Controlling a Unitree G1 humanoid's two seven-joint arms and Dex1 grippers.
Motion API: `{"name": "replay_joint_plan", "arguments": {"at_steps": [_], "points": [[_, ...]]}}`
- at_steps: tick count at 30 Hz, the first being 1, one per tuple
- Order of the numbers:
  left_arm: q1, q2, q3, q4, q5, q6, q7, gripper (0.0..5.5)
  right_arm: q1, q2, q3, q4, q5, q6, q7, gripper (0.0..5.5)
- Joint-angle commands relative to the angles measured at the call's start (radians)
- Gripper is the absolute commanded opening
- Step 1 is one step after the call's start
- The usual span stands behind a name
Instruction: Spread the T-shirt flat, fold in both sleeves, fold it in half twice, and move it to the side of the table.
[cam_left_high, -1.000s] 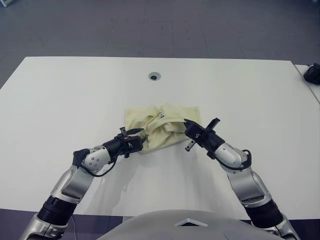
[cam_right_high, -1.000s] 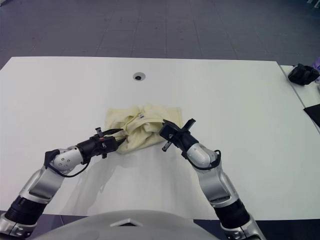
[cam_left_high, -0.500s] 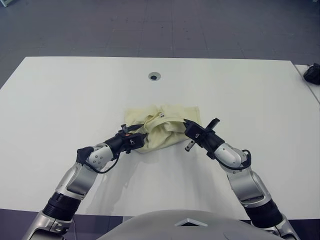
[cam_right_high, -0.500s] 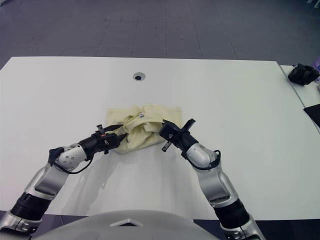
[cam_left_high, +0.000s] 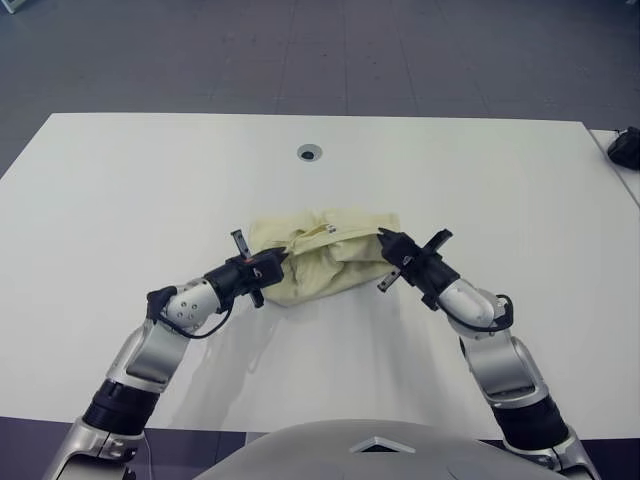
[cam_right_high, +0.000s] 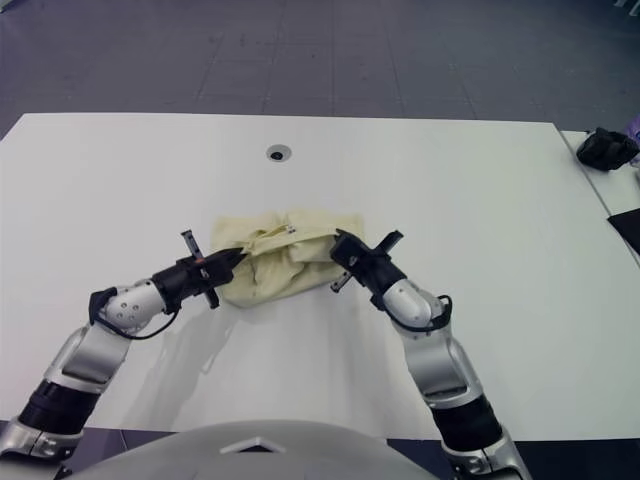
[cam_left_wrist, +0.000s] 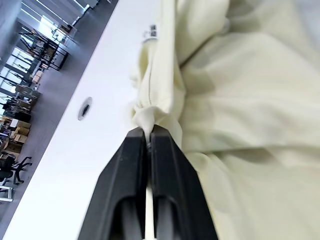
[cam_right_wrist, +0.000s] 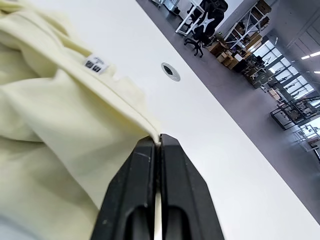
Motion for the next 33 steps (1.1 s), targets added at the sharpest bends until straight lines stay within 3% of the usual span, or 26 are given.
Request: {"name": "replay_joint_plan", "arguments": {"at_steps": [1, 10, 16, 25, 29, 33], "points": [[-0.298, -0.01, 0.036, 0.194, -0.035, -0.007, -0.029, 0.02, -0.197, -0.026, -0.092, 0.163, 0.066, -0.033, 0.01, 0.0], [-0.912, -0.11, -0.074, 1.044, 0.117, -0.332, 0.08, 0.02, -0.712, -0.045, -0.092, 0.833, 0.06, -0.351, -0.037, 0.0], [-1.203, -0.163, -0.183, 1.388, 0.28, -0.427, 0.22, 0.02, -1.059, -0.044, -0.06, 1.319, -0.005, -0.554, -0.139, 0.0], [-1.379, -0.186, -0.267, 1.546, 0.428, -0.372, 0.427, 0.02, -1.369, -0.076, 0.025, 1.684, -0.153, -0.669, -0.339, 0.0], [-1.359, -0.149, -0.264, 1.536, 0.423, -0.424, 0.408, 0.02, -1.402, -0.104, 0.024, 1.693, -0.161, -0.709, -0.343, 0.0], [-1.25, -0.054, -0.246, 1.473, 0.373, -0.596, 0.269, 0.02, -1.303, -0.174, 0.005, 1.587, -0.115, -0.812, -0.206, 0.0]]}}
